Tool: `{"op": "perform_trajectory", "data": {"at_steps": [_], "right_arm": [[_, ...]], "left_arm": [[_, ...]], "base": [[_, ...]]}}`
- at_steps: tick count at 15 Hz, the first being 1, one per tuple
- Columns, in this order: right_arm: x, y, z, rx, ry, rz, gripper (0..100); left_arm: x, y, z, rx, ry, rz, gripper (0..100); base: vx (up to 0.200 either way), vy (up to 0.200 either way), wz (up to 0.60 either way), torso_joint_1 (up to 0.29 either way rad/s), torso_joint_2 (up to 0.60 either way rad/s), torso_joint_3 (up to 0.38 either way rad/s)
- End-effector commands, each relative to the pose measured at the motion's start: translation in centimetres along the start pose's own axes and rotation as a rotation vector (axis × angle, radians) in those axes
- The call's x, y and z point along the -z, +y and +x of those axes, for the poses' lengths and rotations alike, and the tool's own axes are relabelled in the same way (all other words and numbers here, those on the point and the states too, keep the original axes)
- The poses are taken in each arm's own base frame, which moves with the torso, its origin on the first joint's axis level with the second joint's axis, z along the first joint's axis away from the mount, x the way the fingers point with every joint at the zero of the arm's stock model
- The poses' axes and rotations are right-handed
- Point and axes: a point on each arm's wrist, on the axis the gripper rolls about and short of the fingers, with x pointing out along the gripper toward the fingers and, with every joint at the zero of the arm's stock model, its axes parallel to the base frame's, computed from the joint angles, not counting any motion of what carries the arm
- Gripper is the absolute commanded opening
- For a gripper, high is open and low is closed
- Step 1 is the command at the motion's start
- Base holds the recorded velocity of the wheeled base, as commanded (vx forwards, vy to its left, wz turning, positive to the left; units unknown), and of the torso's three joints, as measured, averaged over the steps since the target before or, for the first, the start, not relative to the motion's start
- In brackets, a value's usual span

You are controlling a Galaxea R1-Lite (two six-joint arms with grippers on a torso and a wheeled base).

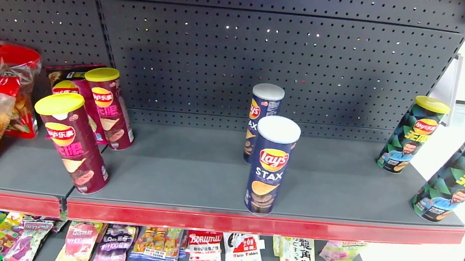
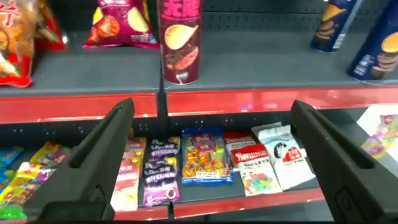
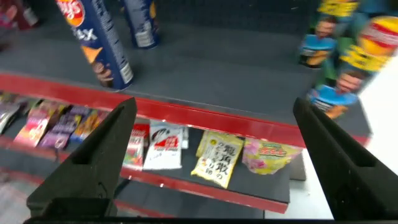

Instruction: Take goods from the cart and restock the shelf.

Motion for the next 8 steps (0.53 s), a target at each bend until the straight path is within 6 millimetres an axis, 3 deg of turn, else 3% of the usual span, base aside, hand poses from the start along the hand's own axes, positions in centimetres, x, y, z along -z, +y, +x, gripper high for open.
{"op": "perform_trajectory", "data": {"at_steps": [1,4,8], "right_arm": [[-0.5,0.2,6.8,-0.169,0.235,-0.008,100],[-0.5,1.0,11.7,-0.218,0.379,-0.016,100],[0.4,2.6,16.4,-0.271,0.502,-0.046,100]], "left_arm": [[0.0,0.1,0.0,-0.040,-0.002,-0.003,100],[0.0,0.1,0.0,-0.047,-0.001,-0.003,100],[0.0,0.1,0.0,-0.054,-0.003,0.000,100]], "base": [[0.000,0.000,0.00,0.000,0.00,0.000],[0.000,0.000,0.00,0.000,0.00,0.000],[0.000,0.000,0.00,0.000,0.00,0.000]]}}
